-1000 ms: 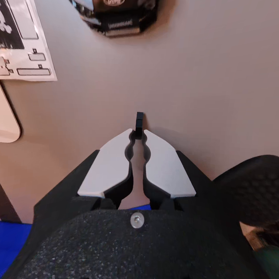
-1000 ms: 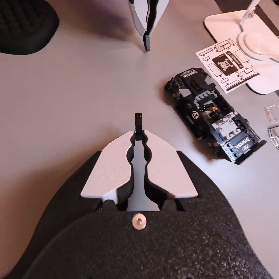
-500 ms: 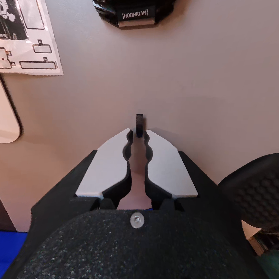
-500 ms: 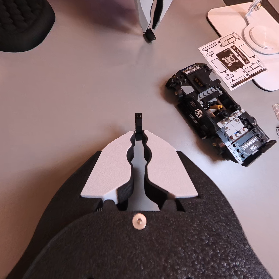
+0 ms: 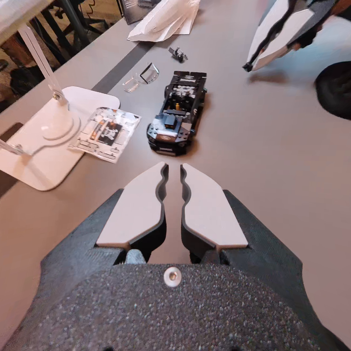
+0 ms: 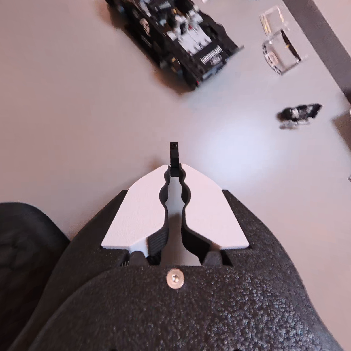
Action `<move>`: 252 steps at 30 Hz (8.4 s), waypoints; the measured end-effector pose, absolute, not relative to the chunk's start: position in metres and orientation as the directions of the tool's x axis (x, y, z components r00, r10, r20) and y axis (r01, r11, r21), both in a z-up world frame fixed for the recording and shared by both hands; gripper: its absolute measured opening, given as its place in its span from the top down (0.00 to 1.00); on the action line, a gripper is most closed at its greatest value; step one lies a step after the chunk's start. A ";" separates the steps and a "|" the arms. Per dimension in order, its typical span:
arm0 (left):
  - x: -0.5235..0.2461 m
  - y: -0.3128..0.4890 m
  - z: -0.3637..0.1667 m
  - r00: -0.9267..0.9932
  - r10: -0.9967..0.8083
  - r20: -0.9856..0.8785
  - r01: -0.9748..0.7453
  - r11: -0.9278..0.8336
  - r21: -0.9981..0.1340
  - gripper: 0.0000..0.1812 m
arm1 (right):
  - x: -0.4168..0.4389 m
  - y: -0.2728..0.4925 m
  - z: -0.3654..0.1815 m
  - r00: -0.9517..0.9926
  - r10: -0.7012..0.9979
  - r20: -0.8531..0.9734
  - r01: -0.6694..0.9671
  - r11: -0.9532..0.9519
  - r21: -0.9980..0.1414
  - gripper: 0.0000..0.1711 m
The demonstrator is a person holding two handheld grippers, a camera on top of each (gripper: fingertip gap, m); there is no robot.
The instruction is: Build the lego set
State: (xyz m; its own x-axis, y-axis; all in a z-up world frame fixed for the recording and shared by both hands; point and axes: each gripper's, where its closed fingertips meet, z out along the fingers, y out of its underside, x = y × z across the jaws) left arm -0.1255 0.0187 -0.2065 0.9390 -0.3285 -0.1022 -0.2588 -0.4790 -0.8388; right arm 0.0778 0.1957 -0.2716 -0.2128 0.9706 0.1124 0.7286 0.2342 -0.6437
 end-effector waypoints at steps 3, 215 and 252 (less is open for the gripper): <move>-0.116 0.006 -0.215 0.949 -0.312 -0.048 -0.195 -0.461 -0.866 0.92 | 0.082 0.207 -0.281 -0.204 0.973 0.106 0.759 0.226 -0.611 0.95; -0.278 0.154 -0.071 0.971 0.229 -0.068 -0.046 -0.098 -0.994 0.97 | -0.182 0.208 -0.010 -0.407 0.911 0.058 0.218 0.158 -0.963 1.00; -0.327 0.058 -0.127 0.466 -0.269 0.843 0.842 0.429 -0.328 0.97 | -0.342 0.084 -0.070 -0.305 0.464 0.832 0.179 0.886 -0.428 0.95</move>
